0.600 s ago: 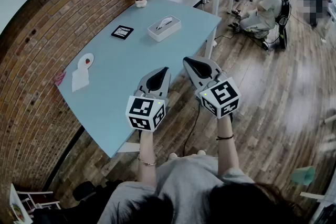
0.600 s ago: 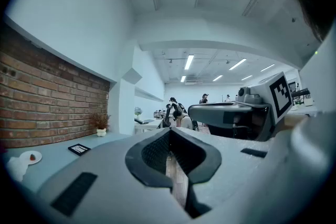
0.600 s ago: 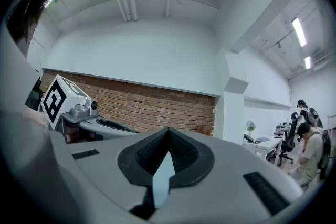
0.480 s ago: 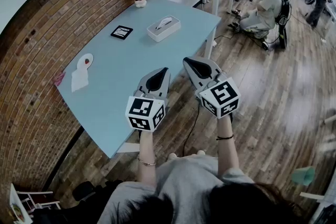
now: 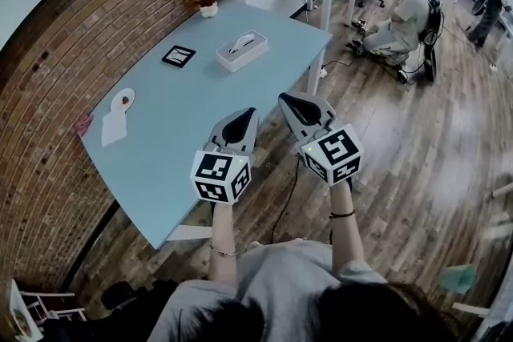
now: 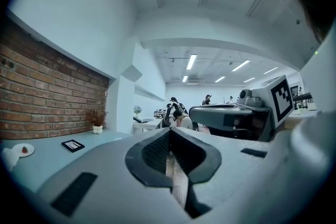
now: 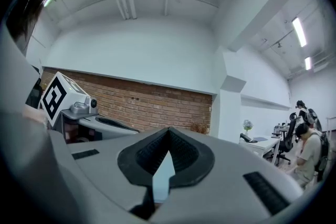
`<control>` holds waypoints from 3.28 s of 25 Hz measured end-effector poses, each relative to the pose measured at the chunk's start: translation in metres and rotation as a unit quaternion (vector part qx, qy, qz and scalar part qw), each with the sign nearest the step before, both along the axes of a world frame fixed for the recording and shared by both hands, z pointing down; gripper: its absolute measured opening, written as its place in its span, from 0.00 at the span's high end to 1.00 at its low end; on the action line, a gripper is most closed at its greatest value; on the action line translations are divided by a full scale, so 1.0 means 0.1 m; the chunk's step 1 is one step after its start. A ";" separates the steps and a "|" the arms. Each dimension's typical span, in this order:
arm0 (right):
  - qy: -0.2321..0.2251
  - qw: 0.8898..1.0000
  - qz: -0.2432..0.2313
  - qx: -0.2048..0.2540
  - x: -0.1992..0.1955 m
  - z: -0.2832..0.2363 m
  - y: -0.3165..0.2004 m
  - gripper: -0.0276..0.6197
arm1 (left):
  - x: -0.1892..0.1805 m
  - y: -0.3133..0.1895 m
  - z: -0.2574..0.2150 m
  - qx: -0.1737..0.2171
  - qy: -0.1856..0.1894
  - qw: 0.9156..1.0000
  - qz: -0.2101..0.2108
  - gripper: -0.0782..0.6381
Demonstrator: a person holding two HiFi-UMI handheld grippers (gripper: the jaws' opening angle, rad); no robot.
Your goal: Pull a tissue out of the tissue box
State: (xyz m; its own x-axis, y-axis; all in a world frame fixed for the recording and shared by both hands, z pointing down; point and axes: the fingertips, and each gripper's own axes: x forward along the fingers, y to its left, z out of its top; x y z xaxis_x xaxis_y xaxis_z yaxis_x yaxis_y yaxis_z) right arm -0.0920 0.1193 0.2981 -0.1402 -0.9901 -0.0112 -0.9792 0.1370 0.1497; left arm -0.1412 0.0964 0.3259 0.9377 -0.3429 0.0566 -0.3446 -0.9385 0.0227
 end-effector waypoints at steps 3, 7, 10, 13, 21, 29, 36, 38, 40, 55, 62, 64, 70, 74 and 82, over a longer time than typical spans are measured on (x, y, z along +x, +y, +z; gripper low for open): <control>-0.005 1.000 -0.007 -0.005 0.14 0.07 0.04 0.96 | 0.12 0.04 0.05 -0.007 0.001 1.000 -0.014 0.89; -0.017 1.000 -0.017 -0.014 0.30 0.19 0.02 0.96 | 0.23 0.07 0.19 -0.018 -0.002 0.999 -0.031 0.89; -0.023 0.999 -0.036 -0.022 0.30 0.25 -0.02 0.96 | 0.25 0.03 0.27 -0.027 -0.011 0.999 -0.045 0.89; -0.020 0.998 -0.048 -0.027 0.32 0.28 -0.11 0.96 | 0.31 -0.09 0.24 -0.027 -0.009 0.998 -0.057 0.89; -0.022 0.998 -0.050 -0.024 0.50 0.25 -0.54 0.96 | 0.50 -0.48 0.26 -0.026 -0.017 0.998 -0.056 0.89; -0.021 0.998 -0.040 -0.032 0.65 0.21 -1.08 0.96 | 0.71 -0.96 0.21 -0.019 -0.021 0.999 -0.030 0.89; -0.025 0.998 -0.022 -0.048 0.75 0.32 -1.63 0.96 | 0.82 -1.47 0.30 -0.032 -0.025 0.999 -0.014 0.89; -0.028 0.998 -0.019 -0.049 0.76 0.35 -1.77 0.96 | 0.83 -1.63 0.34 -0.034 -0.027 0.999 -0.010 0.89; -0.032 0.998 -0.016 -0.050 0.77 0.38 -1.90 0.96 | 0.85 -1.77 0.37 -0.037 -0.029 0.999 -0.006 0.89; -0.041 0.997 -0.003 -0.064 0.94 0.63 -2.50 0.96 | 1.02 -2.42 0.55 -0.066 -0.027 0.997 0.009 0.89; -0.044 0.995 -0.049 -0.081 1.16 0.69 -2.83 0.96 | 1.24 -2.68 0.65 -0.078 -0.037 0.996 -0.031 0.89; -0.040 0.993 -0.067 -0.088 1.23 0.70 -2.94 0.96 | 1.32 -2.77 0.67 -0.085 -0.036 0.995 -0.048 0.89; -0.030 0.988 -0.107 -0.106 1.54 0.76 -3.17 0.96 | 1.63 -2.98 0.75 -0.102 -0.031 0.990 -0.087 0.89; -0.029 0.986 -0.123 -0.109 1.79 0.78 -3.26 0.96 | 1.84 -3.04 0.79 -0.106 -0.031 0.988 -0.106 0.89; -0.032 0.979 -0.163 -0.119 2.06 0.84 -3.34 0.96 | 2.05 -3.11 0.85 -0.115 -0.029 0.981 -0.155 0.89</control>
State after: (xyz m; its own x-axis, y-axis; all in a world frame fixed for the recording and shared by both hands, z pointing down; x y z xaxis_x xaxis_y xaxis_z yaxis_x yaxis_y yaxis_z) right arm 0.1142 -0.2147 0.3824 -0.4559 -0.8683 0.1954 -0.8839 0.4675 0.0149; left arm 0.0635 -0.2142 0.4110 0.7835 -0.5826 0.2162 -0.6193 -0.7608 0.1941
